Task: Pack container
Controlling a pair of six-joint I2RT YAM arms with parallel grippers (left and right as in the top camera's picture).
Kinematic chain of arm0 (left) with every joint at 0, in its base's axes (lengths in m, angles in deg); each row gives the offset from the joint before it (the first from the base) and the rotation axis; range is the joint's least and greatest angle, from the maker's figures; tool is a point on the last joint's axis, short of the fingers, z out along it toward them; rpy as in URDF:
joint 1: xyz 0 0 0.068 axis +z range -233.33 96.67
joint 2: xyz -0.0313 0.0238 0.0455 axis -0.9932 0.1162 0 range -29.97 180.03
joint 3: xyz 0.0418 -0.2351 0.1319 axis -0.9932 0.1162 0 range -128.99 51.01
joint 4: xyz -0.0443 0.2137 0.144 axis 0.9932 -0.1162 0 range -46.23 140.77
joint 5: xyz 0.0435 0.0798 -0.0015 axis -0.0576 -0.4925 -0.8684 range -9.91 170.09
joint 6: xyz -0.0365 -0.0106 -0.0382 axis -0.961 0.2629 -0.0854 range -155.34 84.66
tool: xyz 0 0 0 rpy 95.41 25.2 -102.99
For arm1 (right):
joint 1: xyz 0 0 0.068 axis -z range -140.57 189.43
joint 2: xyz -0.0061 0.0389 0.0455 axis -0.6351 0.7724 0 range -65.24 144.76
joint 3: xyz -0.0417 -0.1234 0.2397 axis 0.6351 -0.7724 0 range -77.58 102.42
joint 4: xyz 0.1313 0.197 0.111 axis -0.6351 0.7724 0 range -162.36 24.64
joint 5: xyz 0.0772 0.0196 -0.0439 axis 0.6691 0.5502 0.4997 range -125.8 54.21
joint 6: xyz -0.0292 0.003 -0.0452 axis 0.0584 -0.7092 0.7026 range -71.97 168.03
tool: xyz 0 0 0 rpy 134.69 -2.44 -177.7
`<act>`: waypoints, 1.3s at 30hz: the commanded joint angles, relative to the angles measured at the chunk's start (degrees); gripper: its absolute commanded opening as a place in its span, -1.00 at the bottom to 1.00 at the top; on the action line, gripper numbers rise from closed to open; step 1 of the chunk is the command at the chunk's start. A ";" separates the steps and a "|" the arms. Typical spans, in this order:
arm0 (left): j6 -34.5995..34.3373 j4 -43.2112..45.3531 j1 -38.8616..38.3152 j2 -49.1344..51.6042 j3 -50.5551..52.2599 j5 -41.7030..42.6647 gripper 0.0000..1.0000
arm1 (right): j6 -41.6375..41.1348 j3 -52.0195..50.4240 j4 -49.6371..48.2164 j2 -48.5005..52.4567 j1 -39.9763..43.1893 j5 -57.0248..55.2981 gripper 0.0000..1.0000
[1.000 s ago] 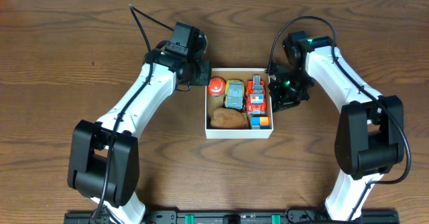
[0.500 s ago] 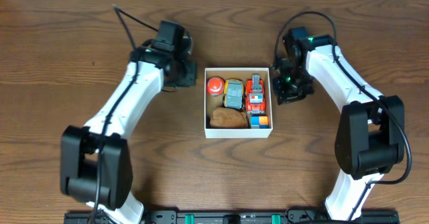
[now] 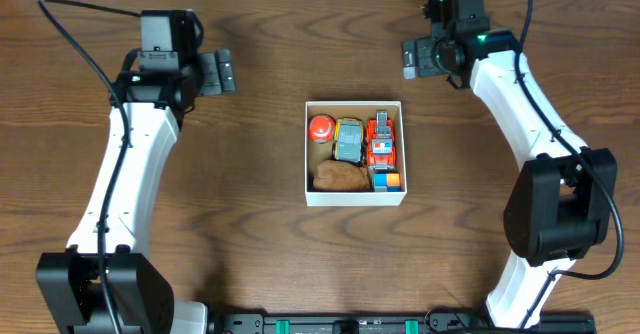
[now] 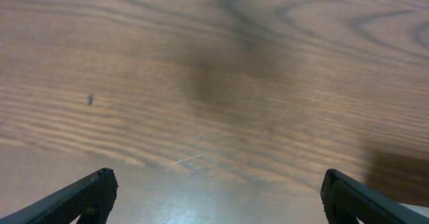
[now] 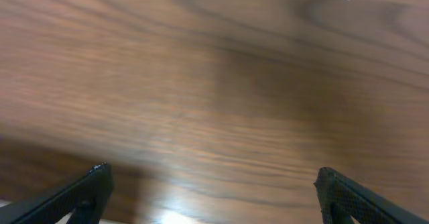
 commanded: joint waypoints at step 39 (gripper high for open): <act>-8.94 -3.54 1.31 -74.16 43.93 8.39 0.96 | -13.75 -57.31 7.15 -86.53 6.78 -5.40 0.98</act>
